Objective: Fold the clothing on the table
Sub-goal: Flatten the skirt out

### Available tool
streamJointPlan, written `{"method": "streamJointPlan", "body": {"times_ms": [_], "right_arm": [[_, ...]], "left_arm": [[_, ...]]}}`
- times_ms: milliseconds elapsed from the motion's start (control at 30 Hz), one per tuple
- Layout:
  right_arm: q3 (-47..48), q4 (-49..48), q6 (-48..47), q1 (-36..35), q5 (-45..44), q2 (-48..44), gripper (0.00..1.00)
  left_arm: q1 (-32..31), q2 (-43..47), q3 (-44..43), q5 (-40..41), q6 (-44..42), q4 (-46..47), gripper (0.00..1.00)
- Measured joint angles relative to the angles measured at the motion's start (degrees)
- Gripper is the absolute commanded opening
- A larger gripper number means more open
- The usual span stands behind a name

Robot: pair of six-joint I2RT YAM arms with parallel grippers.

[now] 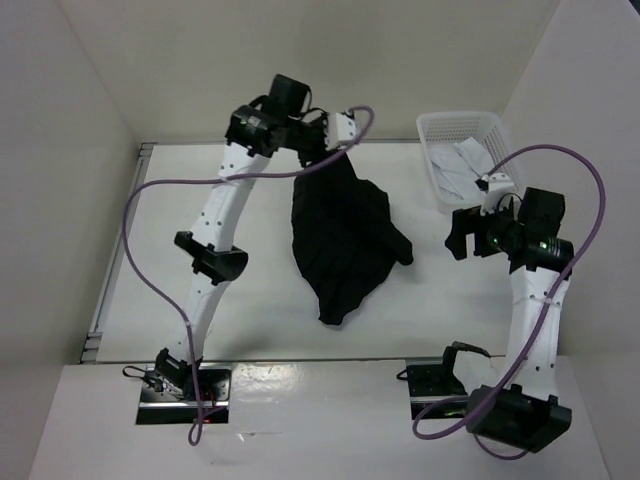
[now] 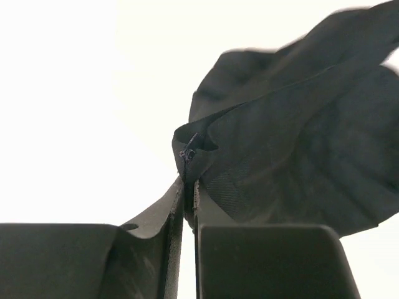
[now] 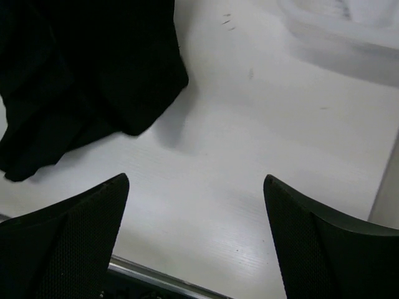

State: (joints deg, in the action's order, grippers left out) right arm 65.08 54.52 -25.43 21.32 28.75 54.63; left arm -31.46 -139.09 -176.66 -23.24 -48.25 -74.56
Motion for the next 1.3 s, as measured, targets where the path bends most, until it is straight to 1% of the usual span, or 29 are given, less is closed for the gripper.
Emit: {"method": "streamJointPlan", "body": {"times_ms": [67,100,167,267,400,500,667,767,867,967,1033,1133,1233,1300], "right_arm": [[0.7,0.8,0.0,-4.4,-0.4,2.8,0.89],[1.1,0.9,0.0,-6.4,-0.5,4.3,0.89],[2.0,0.8,0.4,-11.6,-1.9,8.6,0.89],[3.9,0.9,0.8,-19.3,-5.0,15.1,0.89],[6.8,0.2,1.4,-29.2,-9.7,22.4,0.89],[7.8,-1.5,1.6,-33.4,-11.1,26.4,0.89],[8.7,-7.5,1.6,-35.1,-11.4,33.5,0.89],[8.7,-13.7,1.6,-35.1,-12.2,37.2,0.89],[9.6,-19.3,1.7,-35.1,-13.3,41.9,0.89],[14.3,-21.5,2.8,-35.1,-12.7,49.4,0.86],[18.4,-22.7,4.0,-35.1,-10.5,55.0,0.84],[23.6,-22.8,5.9,-35.1,-6.7,61.3,0.79],[28.5,-22.3,7.8,-35.0,-2.3,65.6,0.77],[31.5,-21.8,9.1,-34.8,1.9,67.6,0.74]], "left_arm": [[3.4,3.0,1.4,-3.2,3.8,0.0,0.05],[4.7,4.0,2.4,-4.3,4.9,0.0,0.05],[7.5,6.7,6.8,-6.0,6.5,0.2,0.05],[11.6,9.5,15.2,-9.3,7.8,0.4,0.05],[15.1,11.3,27.6,-14.2,7.7,0.7,0.07],[17.2,12.0,37.2,-17.7,6.8,0.9,0.07],[20.5,14.5,53.7,-21.0,6.2,3.8,0.07],[22.2,18.9,65.0,-21.8,6.4,7.6,0.07],[24.2,24.2,74.1,-21.9,6.7,11.8,0.07],[26.0,28.6,80.0,-22.0,6.7,15.2,0.07],[27.3,31.0,83.4,-22.1,6.7,16.8,0.07],[28.6,32.7,87.1,-22.1,6.7,18.9,0.07],[29.0,33.5,89.8,-22.0,6.8,20.1,0.07],[29.0,33.6,90.8,-21.8,6.9,20.7,0.07]]}}
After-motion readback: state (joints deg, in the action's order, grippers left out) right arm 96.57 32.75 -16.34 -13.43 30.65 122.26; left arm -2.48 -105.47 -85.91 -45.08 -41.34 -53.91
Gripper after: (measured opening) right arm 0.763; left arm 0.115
